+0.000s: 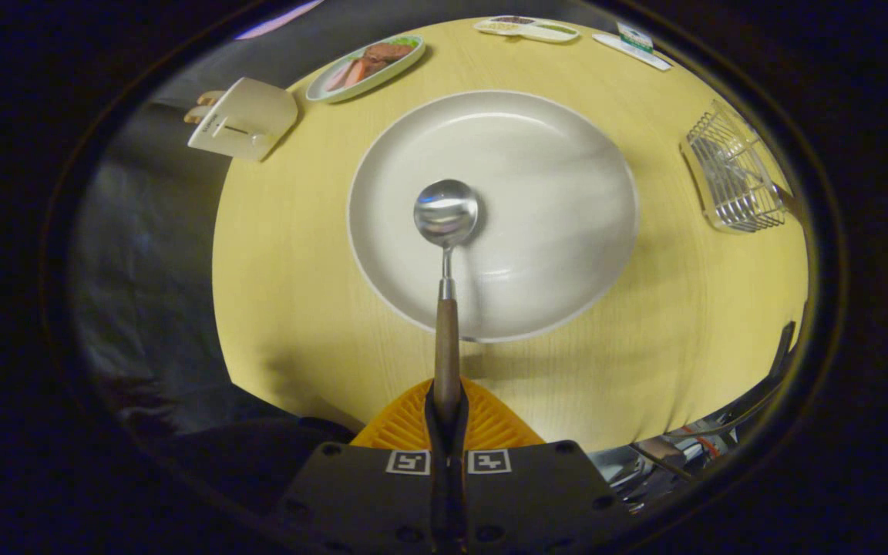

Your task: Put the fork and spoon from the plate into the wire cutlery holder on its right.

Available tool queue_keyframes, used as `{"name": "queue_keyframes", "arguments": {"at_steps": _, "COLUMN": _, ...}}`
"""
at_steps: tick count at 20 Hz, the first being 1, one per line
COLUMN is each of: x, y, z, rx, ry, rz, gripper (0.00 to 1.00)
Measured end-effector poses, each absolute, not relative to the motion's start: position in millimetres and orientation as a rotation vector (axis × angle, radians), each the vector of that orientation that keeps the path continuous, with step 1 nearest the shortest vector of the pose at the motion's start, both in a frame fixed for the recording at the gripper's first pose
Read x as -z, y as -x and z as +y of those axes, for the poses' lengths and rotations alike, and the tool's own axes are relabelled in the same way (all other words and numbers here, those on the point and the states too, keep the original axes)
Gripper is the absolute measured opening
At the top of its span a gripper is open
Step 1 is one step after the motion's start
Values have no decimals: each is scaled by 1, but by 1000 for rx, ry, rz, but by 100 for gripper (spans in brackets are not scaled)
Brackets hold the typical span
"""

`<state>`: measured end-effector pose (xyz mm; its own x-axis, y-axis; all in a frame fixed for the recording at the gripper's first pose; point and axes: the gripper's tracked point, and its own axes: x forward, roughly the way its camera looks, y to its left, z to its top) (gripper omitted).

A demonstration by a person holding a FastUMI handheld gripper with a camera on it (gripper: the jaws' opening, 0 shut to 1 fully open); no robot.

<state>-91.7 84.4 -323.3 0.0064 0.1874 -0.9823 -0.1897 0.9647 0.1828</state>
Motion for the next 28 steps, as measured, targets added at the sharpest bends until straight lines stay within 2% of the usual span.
{"name": "queue_keyframes", "arguments": {"at_steps": 9, "x": 235, "y": 91, "z": 74, "rx": -352, "ry": -87, "rz": 1471, "gripper": 4}}
{"name": "queue_keyframes", "arguments": {"at_steps": 16, "x": 159, "y": 52, "z": 8, "rx": -226, "ry": -120, "rz": 1359, "gripper": 4}}
{"name": "queue_keyframes", "arguments": {"at_steps": 23, "x": 162, "y": 30, "z": -97, "rx": -33, "ry": -63, "rz": 1399, "gripper": 4}}
{"name": "queue_keyframes", "arguments": {"at_steps": 28, "x": 192, "y": 25, "z": -124, "rx": 7, "ry": 11, "rz": 1513, "gripper": 4}}
